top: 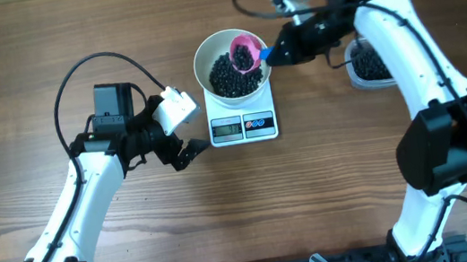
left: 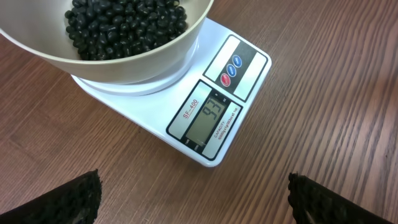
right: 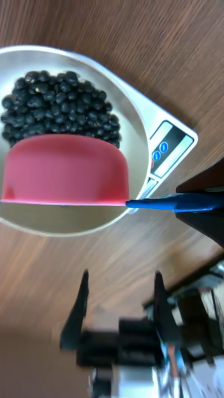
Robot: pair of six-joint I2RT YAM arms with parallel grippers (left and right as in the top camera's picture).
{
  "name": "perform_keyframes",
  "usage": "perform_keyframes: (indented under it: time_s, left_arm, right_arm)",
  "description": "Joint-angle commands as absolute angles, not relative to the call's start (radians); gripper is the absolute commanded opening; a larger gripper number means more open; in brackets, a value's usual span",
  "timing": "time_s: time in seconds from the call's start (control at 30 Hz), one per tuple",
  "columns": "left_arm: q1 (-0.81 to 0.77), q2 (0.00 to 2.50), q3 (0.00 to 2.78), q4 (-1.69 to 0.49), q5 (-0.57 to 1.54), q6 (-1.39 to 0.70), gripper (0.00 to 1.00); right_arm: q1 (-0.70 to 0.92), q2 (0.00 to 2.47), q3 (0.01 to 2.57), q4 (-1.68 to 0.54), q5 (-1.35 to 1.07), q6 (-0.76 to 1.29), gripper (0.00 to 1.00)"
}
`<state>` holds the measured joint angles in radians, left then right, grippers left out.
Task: Scoop item into bowl and weigh 150g on scale
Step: 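Move the full scoop over the white bowl and tip beans in, then return the empty scoop with right gripper to the bean tub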
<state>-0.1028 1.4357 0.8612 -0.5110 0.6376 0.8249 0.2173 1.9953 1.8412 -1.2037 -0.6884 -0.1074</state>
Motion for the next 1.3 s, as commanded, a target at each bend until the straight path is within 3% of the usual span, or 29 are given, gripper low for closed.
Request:
perform_keyframes:
  time_s: [0.0, 0.23, 0.67, 1.07, 1.27]
  left_arm:
    - [-0.105, 1.444, 0.850, -0.508, 0.660, 0.822, 1.00]
    - [-0.105, 1.444, 0.850, -0.508, 0.660, 0.822, 1.00]
    - [-0.105, 1.444, 0.850, -0.508, 0.660, 0.822, 1.00]
    - [-0.105, 1.444, 0.850, -0.508, 0.660, 0.822, 1.00]
    - [-0.105, 1.444, 0.850, -0.508, 0.660, 0.822, 1.00]
  right_arm:
    - [0.288, 2.004, 1.891, -1.198, -0.458, -0.049, 0.04]
    - [0.427, 1.998, 1.984, -1.187, -0.098, -0.049, 0.04]
    - [0.577, 1.998, 1.984, -1.159, 0.289, -0.110, 0.04]
    - [0.599, 1.998, 1.984, -1.143, 0.286, -0.158, 0.04]
    - [0.551, 1.991, 1.984, -1.154, 0.064, -0.158, 0.04]
